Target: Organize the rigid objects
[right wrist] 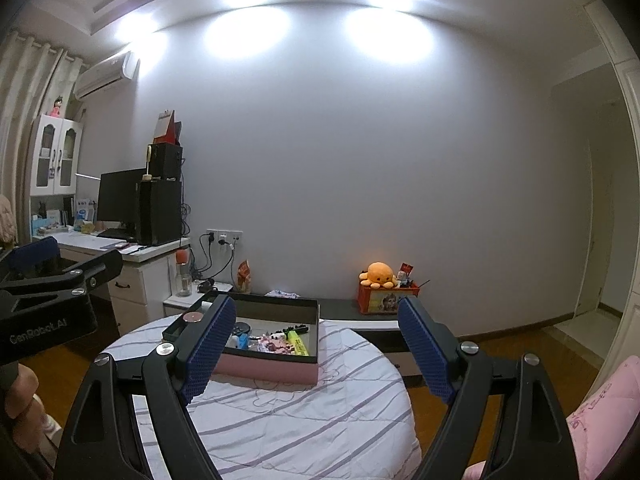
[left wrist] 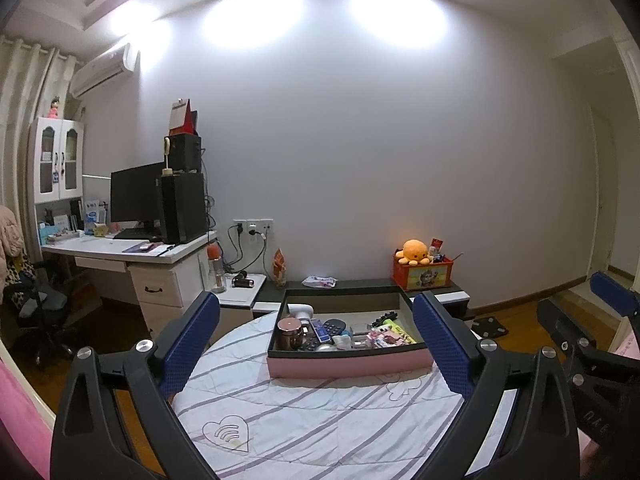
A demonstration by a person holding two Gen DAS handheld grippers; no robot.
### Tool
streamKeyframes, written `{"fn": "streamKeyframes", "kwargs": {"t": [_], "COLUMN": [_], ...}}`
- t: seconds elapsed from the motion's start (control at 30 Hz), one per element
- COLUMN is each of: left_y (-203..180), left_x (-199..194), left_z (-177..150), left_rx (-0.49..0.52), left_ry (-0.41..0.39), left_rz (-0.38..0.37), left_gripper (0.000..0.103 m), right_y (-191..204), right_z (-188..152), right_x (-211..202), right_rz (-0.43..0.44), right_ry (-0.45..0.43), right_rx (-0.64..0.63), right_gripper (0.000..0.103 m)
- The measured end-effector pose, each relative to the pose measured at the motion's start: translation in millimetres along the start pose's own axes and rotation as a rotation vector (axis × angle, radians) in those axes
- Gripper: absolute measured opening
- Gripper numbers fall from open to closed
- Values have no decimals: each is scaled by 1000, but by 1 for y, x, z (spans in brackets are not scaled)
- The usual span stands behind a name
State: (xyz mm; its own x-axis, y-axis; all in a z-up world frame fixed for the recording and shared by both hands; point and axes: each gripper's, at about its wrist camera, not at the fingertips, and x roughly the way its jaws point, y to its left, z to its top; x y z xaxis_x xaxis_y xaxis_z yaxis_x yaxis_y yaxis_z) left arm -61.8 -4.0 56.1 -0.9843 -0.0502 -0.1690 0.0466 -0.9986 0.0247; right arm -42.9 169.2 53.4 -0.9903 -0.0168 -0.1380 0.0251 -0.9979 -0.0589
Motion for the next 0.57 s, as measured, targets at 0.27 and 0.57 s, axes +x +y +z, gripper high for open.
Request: {"fn": "streamKeyframes", "kwargs": {"t": [0.27,0.57], "left_y": [1,0], "left_x": [-1,-5], "left_z": [2,3], "left_rx": [3,11], "left_ry": [-4,-14], "left_rz": [8,23], "left_gripper": [99,99], "right_y": [-1,-1], "right_z": [2,-1], "right_x": [-3,-2], "right_rz": [3,6], "right_ry": [-3,13], "right_rx": [3,6], "right_gripper": [85,85]}}
